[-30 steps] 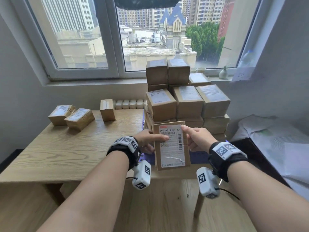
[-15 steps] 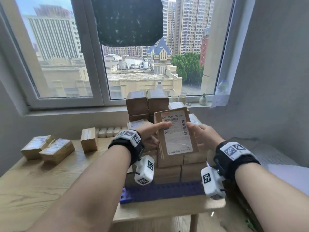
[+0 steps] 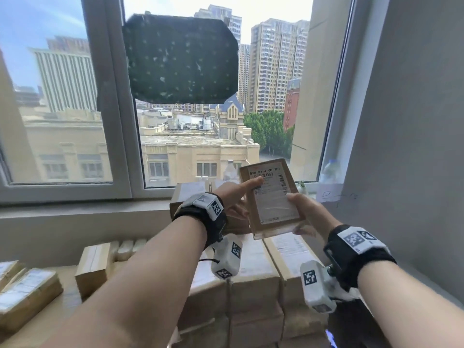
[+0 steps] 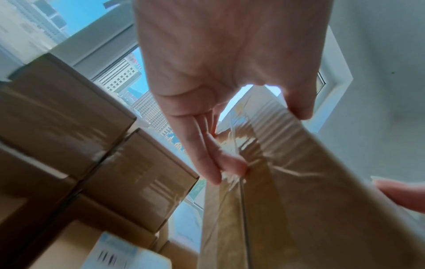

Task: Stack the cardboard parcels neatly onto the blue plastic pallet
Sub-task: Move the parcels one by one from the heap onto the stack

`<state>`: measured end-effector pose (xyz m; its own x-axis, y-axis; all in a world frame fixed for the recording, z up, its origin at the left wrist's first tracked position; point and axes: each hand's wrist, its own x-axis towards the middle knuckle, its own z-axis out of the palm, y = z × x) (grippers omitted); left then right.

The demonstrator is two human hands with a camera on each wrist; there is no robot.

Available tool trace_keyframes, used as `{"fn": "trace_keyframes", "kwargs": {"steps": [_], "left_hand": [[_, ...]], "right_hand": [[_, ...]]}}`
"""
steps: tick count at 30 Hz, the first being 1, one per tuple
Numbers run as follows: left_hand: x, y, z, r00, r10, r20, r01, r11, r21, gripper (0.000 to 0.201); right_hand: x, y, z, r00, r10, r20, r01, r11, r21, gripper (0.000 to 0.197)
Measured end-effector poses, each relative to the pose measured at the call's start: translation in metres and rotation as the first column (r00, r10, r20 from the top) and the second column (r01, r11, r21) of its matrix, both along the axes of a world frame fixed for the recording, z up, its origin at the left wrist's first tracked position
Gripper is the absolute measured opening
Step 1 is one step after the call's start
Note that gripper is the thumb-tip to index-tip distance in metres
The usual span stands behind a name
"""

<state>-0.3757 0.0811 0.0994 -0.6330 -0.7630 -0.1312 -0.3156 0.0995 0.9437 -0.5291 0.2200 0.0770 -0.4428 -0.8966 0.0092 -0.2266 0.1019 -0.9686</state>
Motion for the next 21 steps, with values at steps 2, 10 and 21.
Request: {"fn": "trace_keyframes", "kwargs": {"steps": [2, 10, 21], "left_hand": [[-0.012, -0.020, 0.002, 1.000, 0.001, 0.004, -0.001, 1.000, -0.023, 0.058], [-0.038, -0.074, 0.012, 0.993, 0.056, 0.099, -0.022, 0.951, -0.309, 0.046], [-0.027, -0.128, -0.011, 0.771, 0.412, 0.486, -0.063, 0.808, -0.586, 0.059]], "right_hand": [[-0.013, -0.015, 0.002, 1.000, -0.018, 0.023, 0.018, 1.000, -0.005, 0.023], [-0.055, -0.070, 0.008, 0.972, -0.196, 0.128, 0.189, 0.980, 0.064, 0.047], [-0.081, -0.136, -0.021, 0.976, -0.209, 0.068, 0.181, 0.940, 0.291, 0.050]]}}
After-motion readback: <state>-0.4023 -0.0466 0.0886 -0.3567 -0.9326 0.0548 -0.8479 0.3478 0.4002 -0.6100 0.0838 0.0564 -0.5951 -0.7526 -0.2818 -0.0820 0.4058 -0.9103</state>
